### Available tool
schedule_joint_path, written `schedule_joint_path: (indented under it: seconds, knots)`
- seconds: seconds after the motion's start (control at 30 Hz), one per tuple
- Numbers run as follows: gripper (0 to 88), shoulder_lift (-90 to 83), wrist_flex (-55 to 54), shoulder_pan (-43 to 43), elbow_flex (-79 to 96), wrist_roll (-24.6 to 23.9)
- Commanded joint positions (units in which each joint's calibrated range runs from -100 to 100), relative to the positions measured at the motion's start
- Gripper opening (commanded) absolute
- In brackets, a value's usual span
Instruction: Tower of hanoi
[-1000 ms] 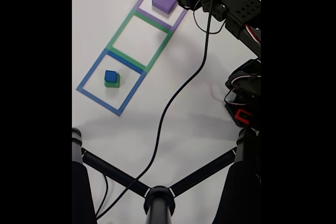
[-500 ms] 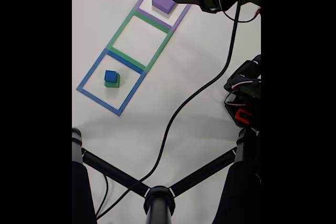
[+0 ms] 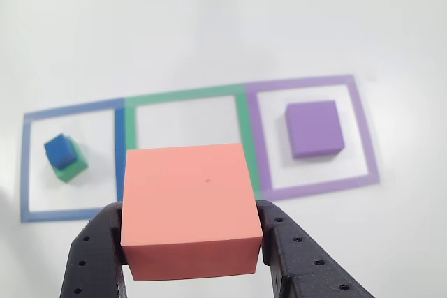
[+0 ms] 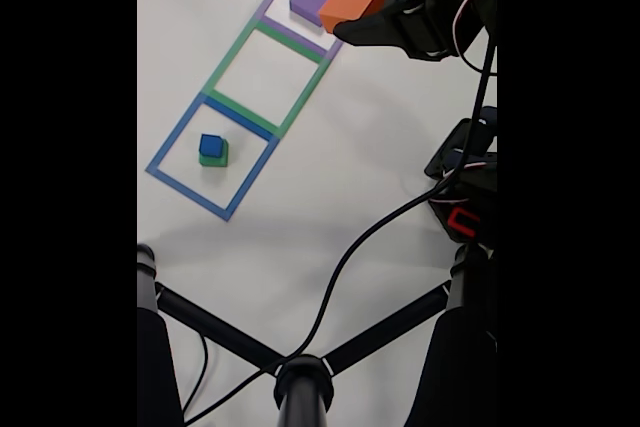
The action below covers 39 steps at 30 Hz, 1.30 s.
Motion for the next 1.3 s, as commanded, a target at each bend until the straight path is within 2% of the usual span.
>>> schedule_joint_path:
  seconds: [0.0,0.33,0.53,0.63,0.97,1.27]
  knots:
    - [9.4,-3.7,-12.2,0.2,13.9,0.8]
    - [9.8,-6.2,-50.8,-1.2,50.9,0.8]
    - [9.8,-4.2,-67.8,-2.8,63.9,0.8]
    - [9.7,-1.3,-79.7,-3.1,70.7,0.8]
    - [9.2,19.0,-114.0,-2.0,81.2,0.8]
    - [9.4,39.7,-134.1,-1.3,80.1,0.8]
